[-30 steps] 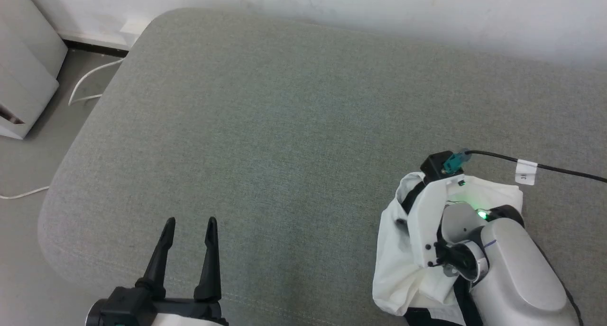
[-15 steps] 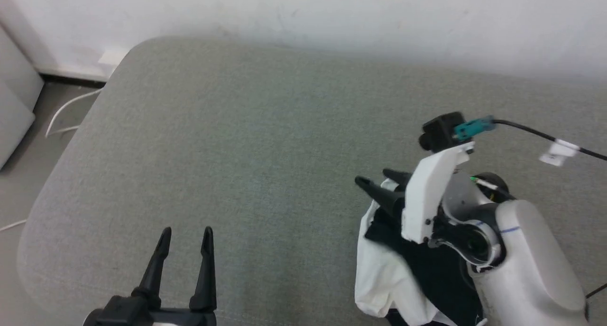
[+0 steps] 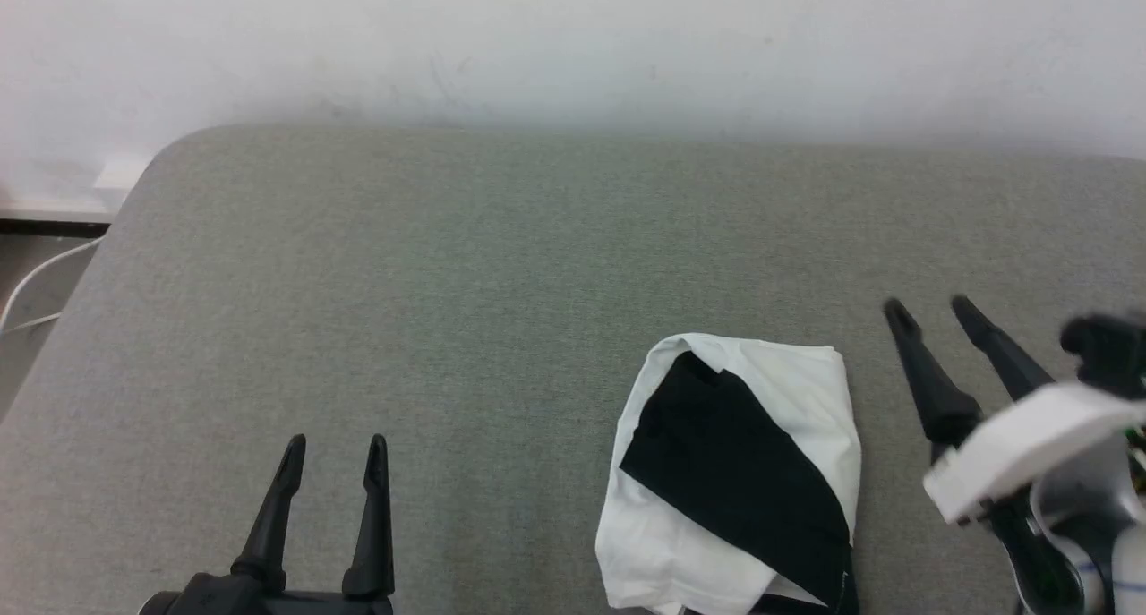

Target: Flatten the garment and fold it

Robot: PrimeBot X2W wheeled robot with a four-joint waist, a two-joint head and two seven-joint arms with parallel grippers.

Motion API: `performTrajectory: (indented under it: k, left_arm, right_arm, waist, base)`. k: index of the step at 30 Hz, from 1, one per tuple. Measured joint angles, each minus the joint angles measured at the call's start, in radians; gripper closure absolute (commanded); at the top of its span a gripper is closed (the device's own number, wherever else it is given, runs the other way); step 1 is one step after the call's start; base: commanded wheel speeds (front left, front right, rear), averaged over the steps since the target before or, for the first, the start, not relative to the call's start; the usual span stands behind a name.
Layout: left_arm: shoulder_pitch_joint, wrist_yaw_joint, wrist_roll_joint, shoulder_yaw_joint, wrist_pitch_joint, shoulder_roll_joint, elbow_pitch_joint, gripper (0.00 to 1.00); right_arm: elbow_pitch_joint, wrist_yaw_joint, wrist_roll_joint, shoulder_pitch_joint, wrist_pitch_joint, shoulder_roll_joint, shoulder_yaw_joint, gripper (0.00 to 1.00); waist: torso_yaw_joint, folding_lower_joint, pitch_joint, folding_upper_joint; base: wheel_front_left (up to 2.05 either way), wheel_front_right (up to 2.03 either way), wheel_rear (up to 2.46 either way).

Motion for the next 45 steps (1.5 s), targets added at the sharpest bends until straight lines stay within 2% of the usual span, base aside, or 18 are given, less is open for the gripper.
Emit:
performTrajectory:
  k: [5,9,17,30,39,45]
  left_arm:
    - [0.0,0.0,0.007,-0.002,0.0,0.0,-0.006,0.0]
    - [-0.001,-0.001,0.011,-0.005,0.0,0.0,-0.01,0.0]
    - [-0.04,-0.01,0.016,-0.015,0.0,-0.001,-0.01,0.0]
    - [-0.072,-0.019,0.016,-0.031,0.0,-0.003,0.002,0.0]
    - [-0.089,-0.019,0.016,-0.037,0.0,-0.005,0.005,0.0]
    - [-0.097,-0.026,0.016,-0.045,0.0,-0.008,0.016,0.0]
  right_arm:
    - [0.014,0.0,-0.01,0.12,-0.09,-0.001,-0.04,0.0]
    - [0.071,0.0,0.008,0.152,-0.103,0.0,-0.034,0.0]
    - [0.196,0.0,0.02,0.098,0.012,0.001,-0.021,0.0]
    - [0.339,0.0,-0.048,-0.011,0.15,0.001,-0.033,0.0]
    - [0.357,0.001,-0.061,-0.026,0.261,0.001,-0.082,0.0]
    - [0.404,0.001,-0.045,-0.061,0.29,-0.007,-0.08,0.0]
  waist:
    - [-0.019,0.0,0.015,0.0]
    - [-0.02,0.0,0.038,0.0]
    - [0.003,0.0001,0.095,0.0]
    - [0.08,0.0002,0.159,0.0]
    - [0.103,0.0001,0.181,0.0]
    - [0.111,0.0,0.18,0.0]
  base:
    - [0.0,0.0,0.0]
    - [0.0,0.0,0.0]
    - [0.0,0.0,0.0]
    - [0.0,0.0,0.0]
    - [0.0,0.0,0.0]
    - [0.0,0.0,0.0]
